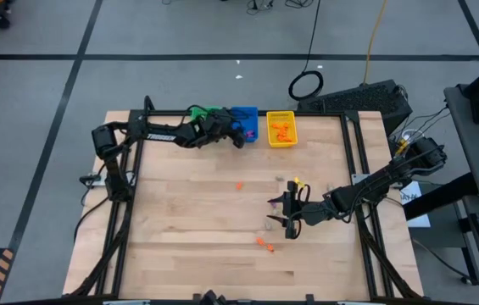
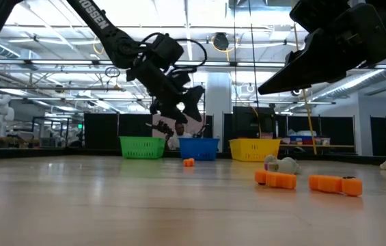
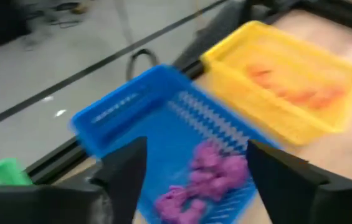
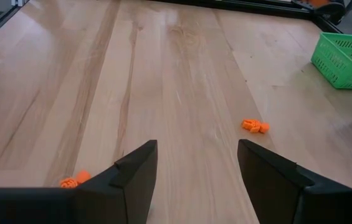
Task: Sort Halloween decoration
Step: Put the purple skeleton toy into the blue bin, then put the orange skeleton toy into the yellow bin
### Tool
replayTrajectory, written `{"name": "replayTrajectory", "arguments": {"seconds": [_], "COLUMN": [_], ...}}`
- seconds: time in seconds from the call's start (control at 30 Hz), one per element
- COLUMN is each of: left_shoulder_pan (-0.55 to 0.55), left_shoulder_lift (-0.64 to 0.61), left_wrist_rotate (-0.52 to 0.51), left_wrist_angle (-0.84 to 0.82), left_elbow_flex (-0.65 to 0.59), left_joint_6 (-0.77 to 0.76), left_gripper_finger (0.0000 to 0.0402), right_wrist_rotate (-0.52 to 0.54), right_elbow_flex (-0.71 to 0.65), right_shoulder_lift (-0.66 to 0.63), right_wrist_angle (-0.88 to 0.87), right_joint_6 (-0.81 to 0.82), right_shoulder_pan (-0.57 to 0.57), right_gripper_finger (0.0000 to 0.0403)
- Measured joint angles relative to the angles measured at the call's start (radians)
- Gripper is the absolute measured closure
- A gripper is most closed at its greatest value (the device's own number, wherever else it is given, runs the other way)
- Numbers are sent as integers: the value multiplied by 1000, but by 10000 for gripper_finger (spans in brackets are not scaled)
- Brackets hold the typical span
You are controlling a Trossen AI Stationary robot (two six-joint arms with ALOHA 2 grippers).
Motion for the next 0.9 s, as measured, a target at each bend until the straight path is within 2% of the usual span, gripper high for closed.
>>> {"name": "replayTrajectory", "arguments": {"seconds": [0.07,0.2,0.37,0.47,0.6,0.83,0.9], "left_shoulder_pan": [0,-29,-153,-256,-392,-573,-607], "left_shoulder_lift": [-27,-135,-295,-361,-404,-401,-393], "left_wrist_rotate": [76,198,223,193,100,7,-49], "left_wrist_angle": [-14,-91,-257,-339,-404,-465,-462], "left_elbow_flex": [13,24,24,24,24,3,-17], "left_joint_6": [11,-7,67,95,99,93,67], "left_gripper_finger": [110,103,102,102,102,102,102], "right_wrist_rotate": [0,-1,-1,-1,-1,-1,-1], "right_elbow_flex": [0,0,0,0,0,0,0], "right_shoulder_lift": [0,0,0,0,0,0,0], "right_wrist_angle": [-6,-42,-76,-85,-88,-100,-103], "right_joint_6": [0,21,77,102,125,141,141], "right_shoulder_pan": [0,0,0,0,0,0,0], "right_gripper_finger": [193,193,193,193,193,193,193]}}
